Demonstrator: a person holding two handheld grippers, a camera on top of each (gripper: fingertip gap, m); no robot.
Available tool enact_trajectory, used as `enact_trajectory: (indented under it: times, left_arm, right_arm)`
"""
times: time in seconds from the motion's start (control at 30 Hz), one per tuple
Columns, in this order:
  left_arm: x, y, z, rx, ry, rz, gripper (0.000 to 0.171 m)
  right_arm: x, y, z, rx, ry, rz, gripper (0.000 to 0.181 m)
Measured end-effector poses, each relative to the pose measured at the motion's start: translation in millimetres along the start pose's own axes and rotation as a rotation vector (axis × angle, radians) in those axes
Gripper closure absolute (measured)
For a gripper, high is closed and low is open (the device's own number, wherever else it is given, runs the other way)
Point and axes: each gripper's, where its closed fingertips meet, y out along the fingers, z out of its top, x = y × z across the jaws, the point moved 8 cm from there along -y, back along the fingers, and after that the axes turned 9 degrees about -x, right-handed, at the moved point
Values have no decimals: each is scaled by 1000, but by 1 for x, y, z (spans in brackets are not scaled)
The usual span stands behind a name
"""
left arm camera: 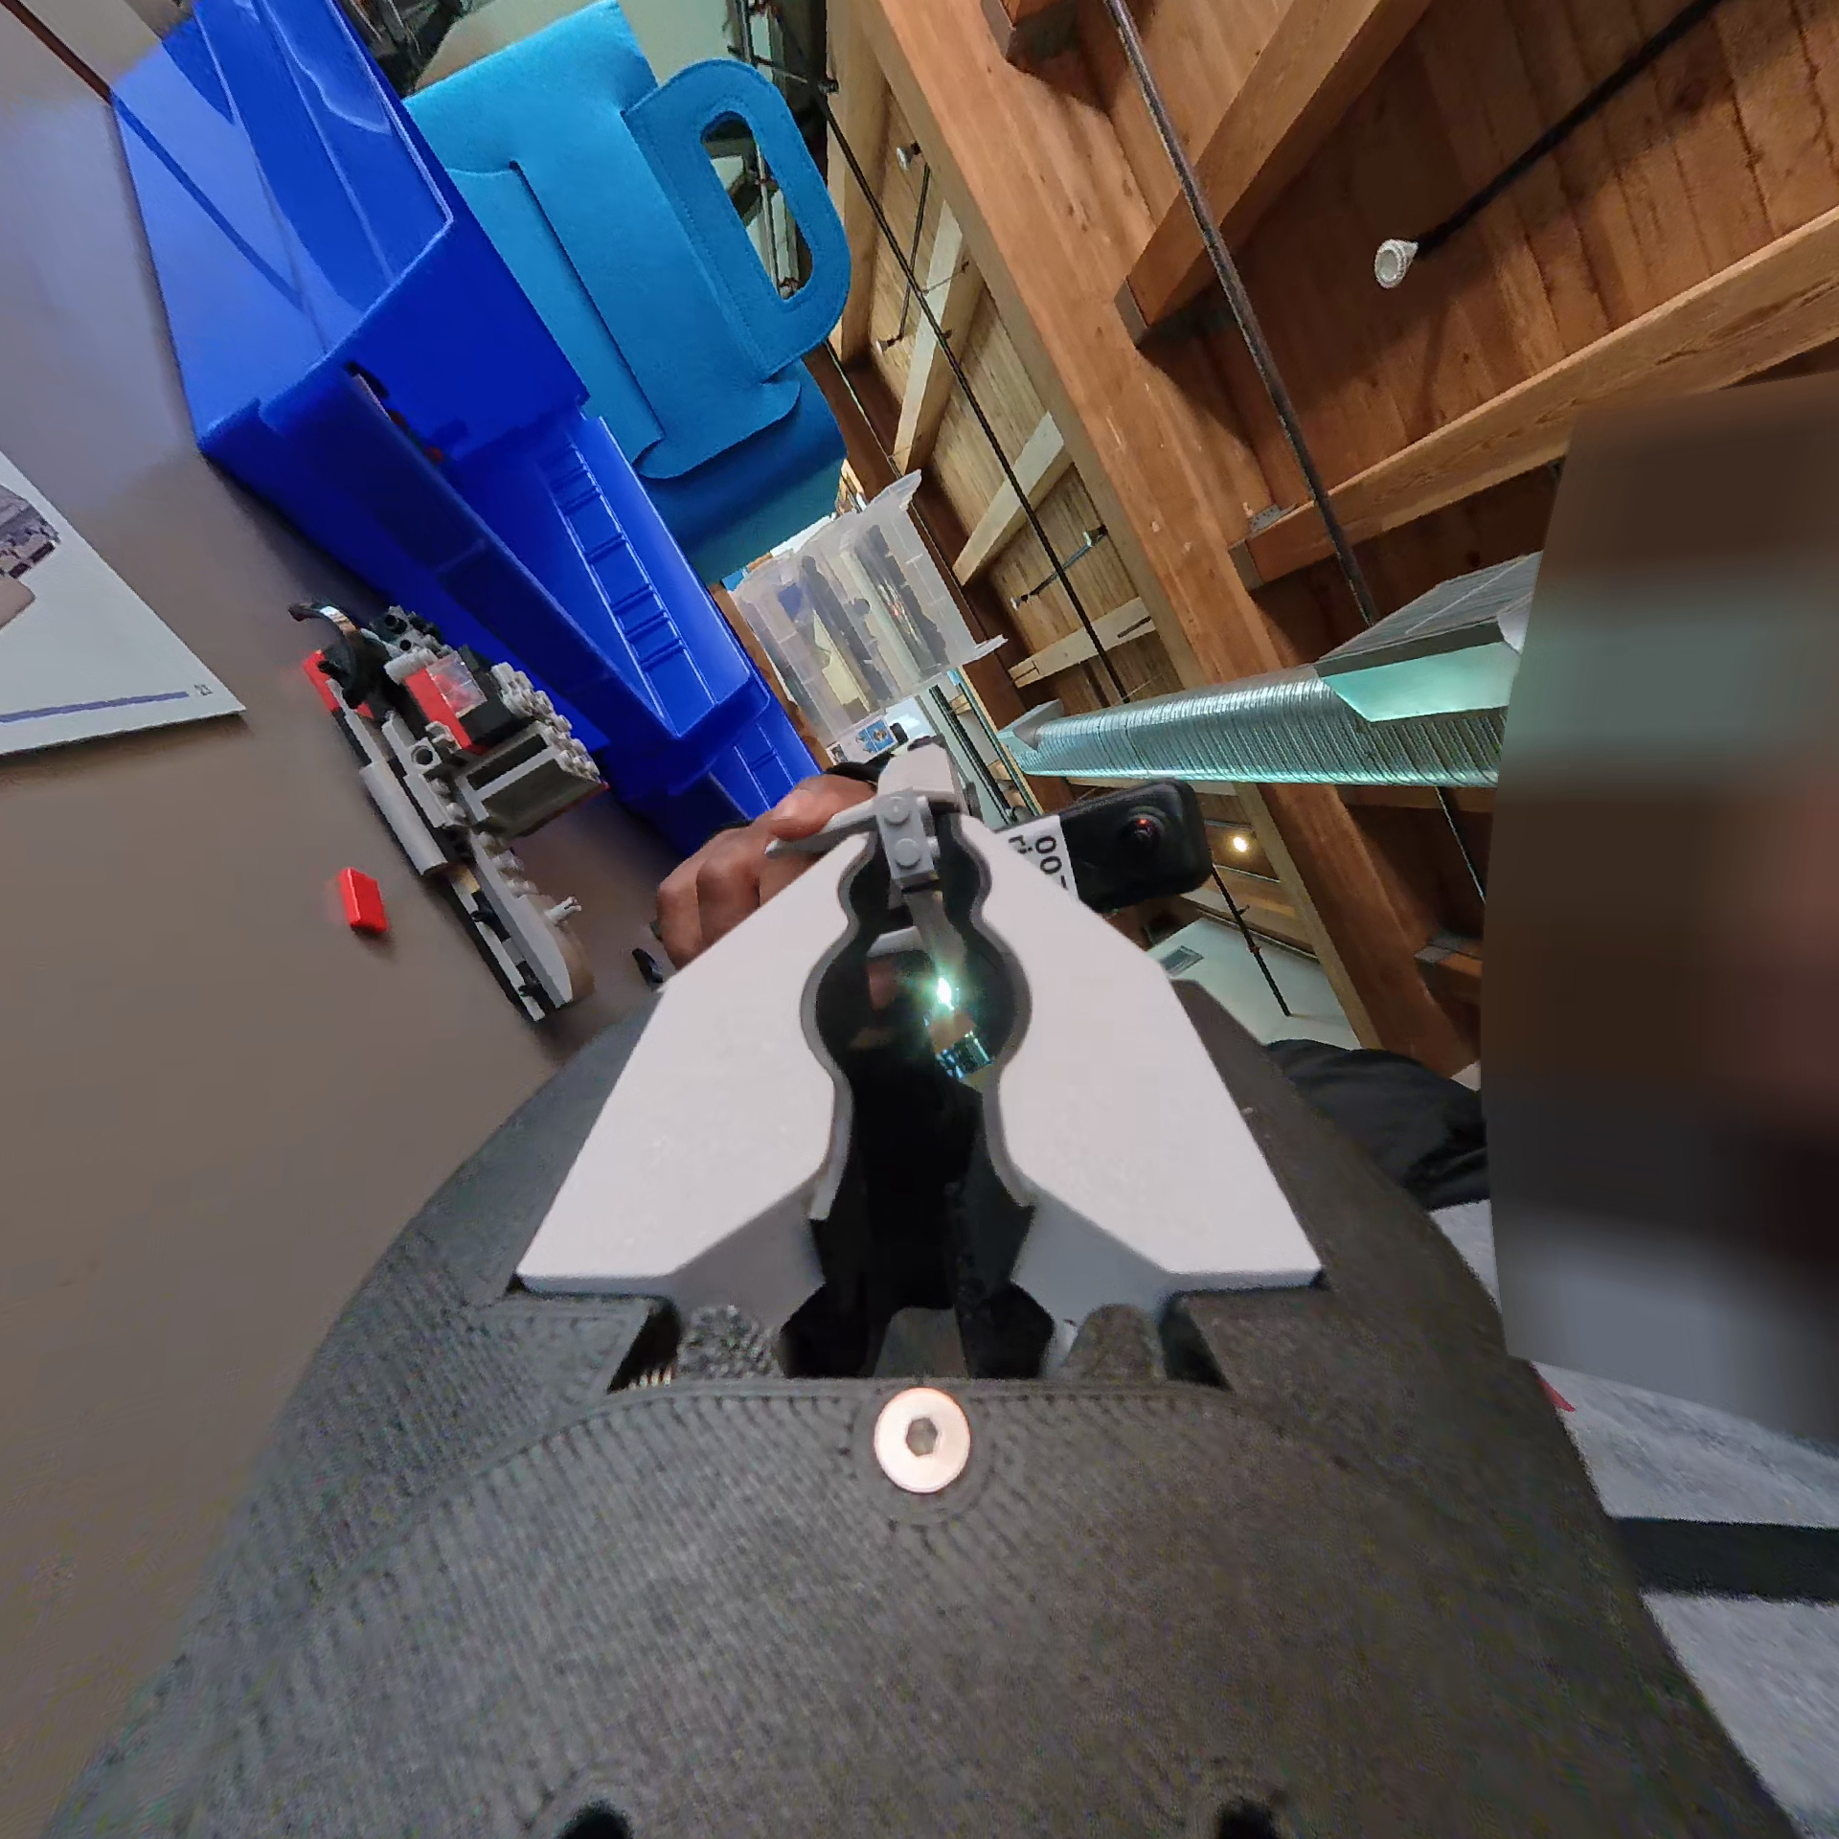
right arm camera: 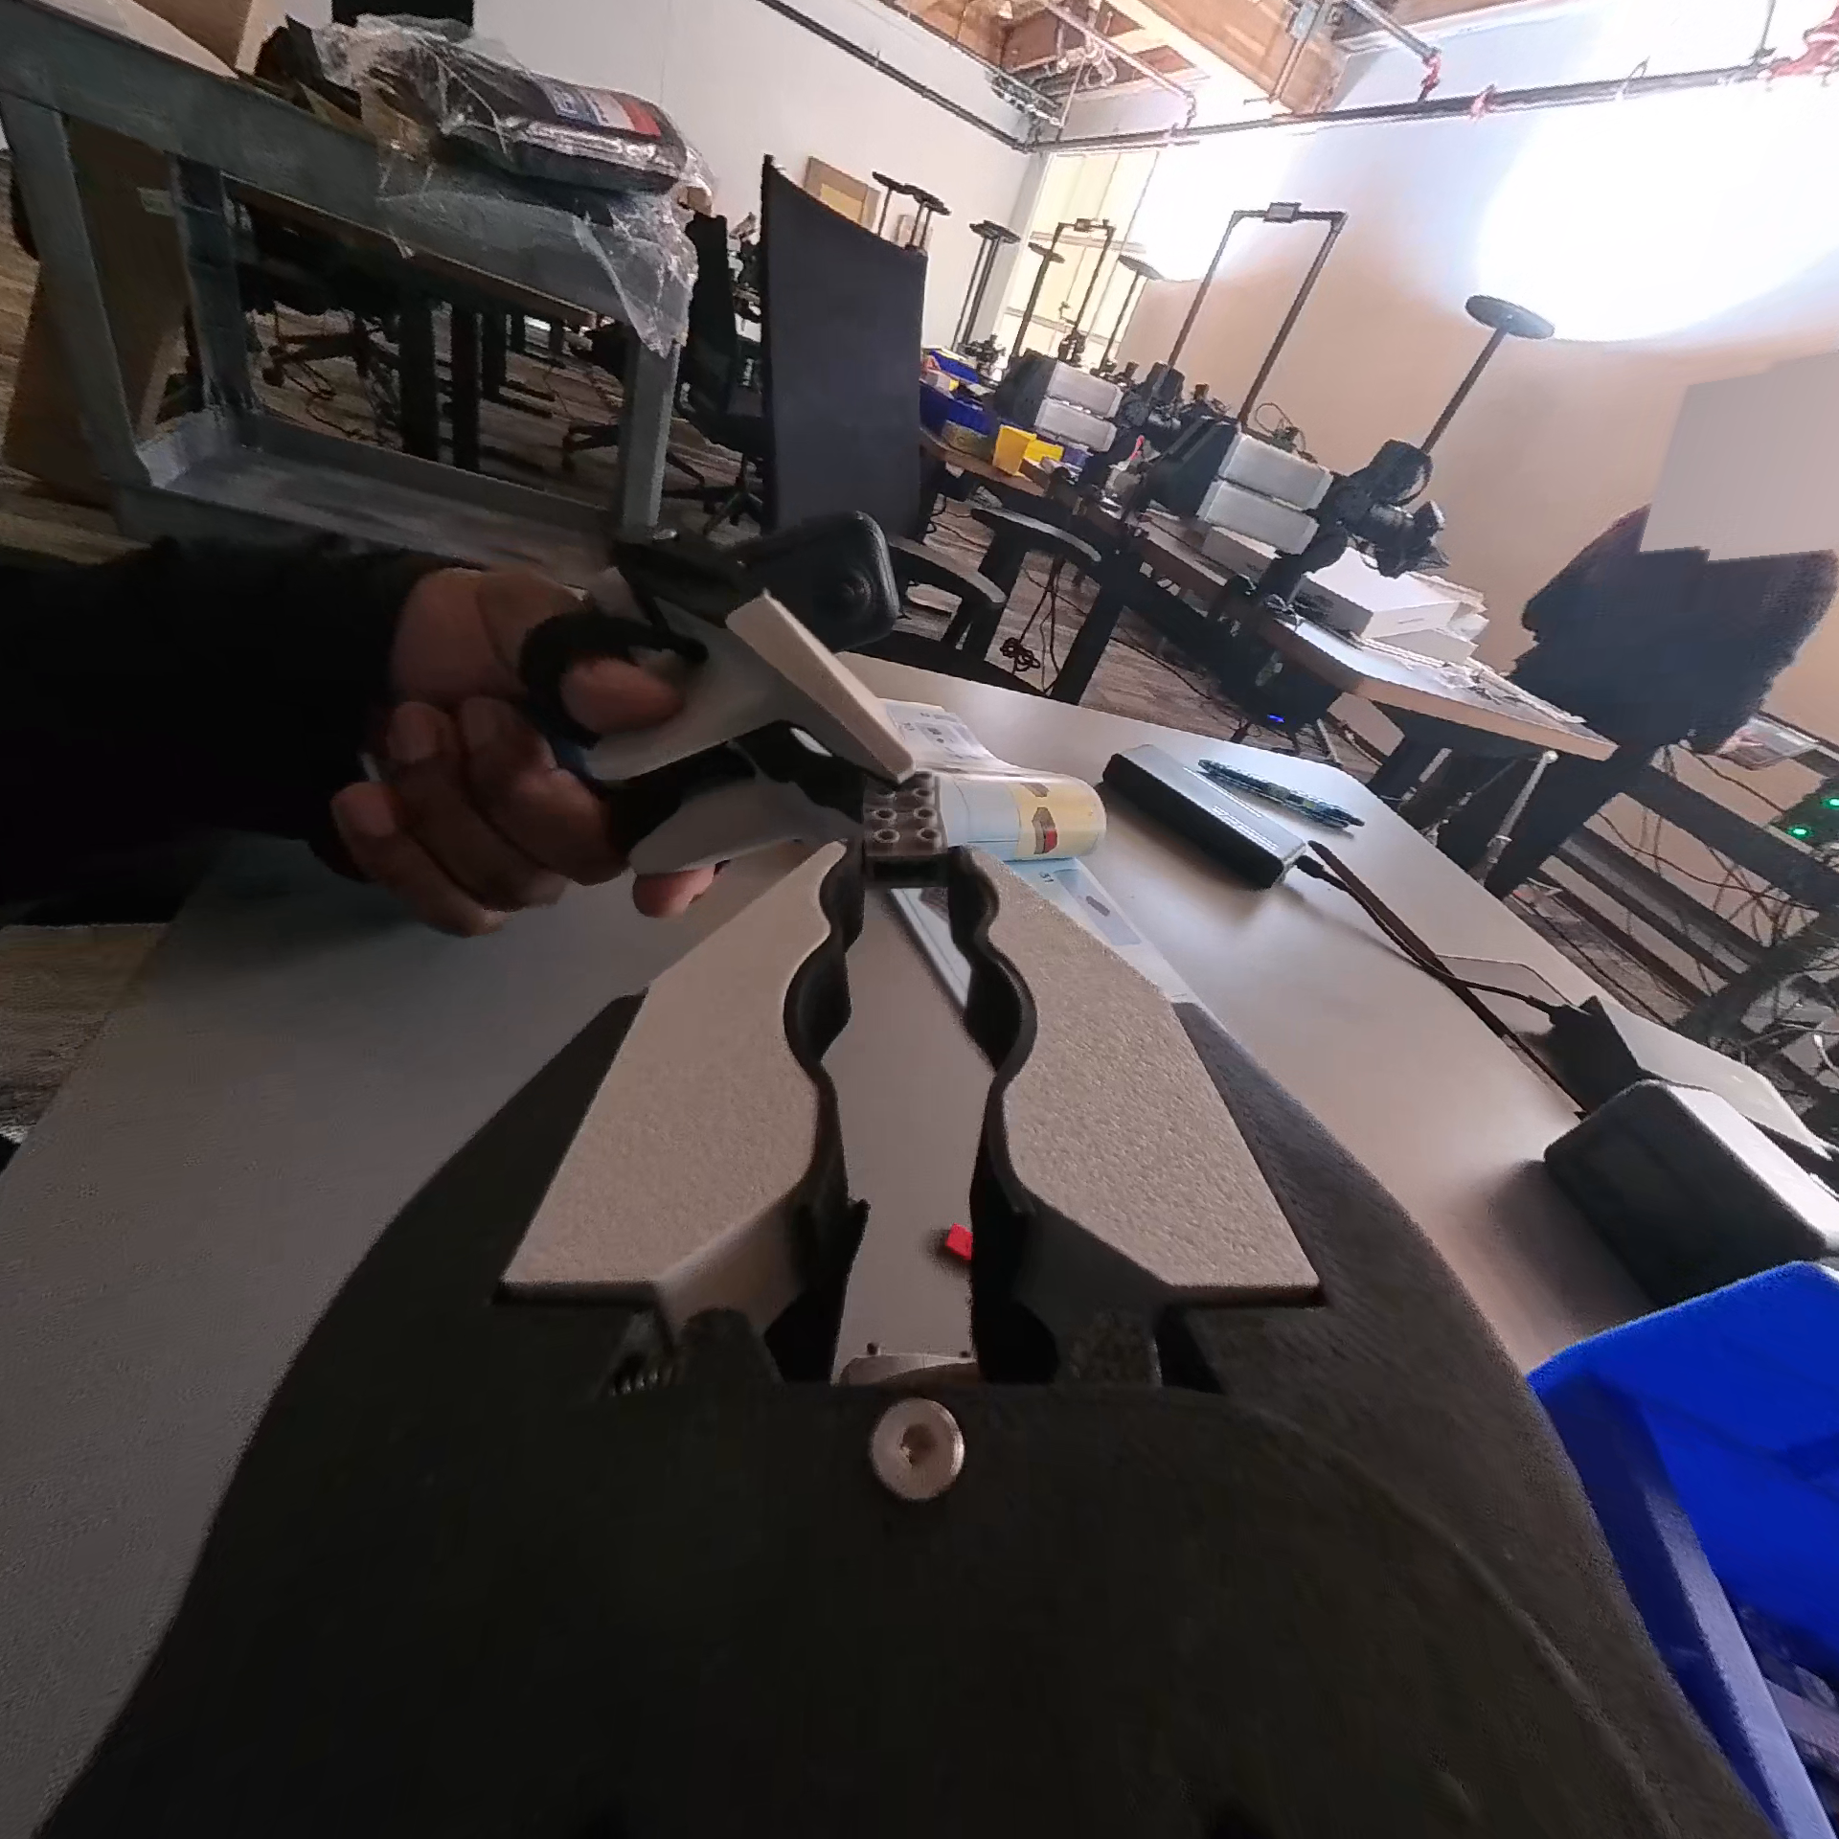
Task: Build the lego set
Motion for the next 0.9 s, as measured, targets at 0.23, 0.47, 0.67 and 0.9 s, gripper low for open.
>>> enact_trajectory:
  times: [0.23,0.47,0.67,0.9]
  left_arm:
    - [1,4,2,44,31,45,159]
    - [2,6,2,56,56,73,158]
    - [3,11,-1,23,62,34,157]
    - [3,12,-2,2,65,22,157]
  right_arm:
    - [0,1,0,-8,-1,-75,165]
    - [1,2,0,-15,6,-104,165]
    - [4,-5,-1,17,24,-32,165]
    - [4,-7,-1,19,24,-7,166]
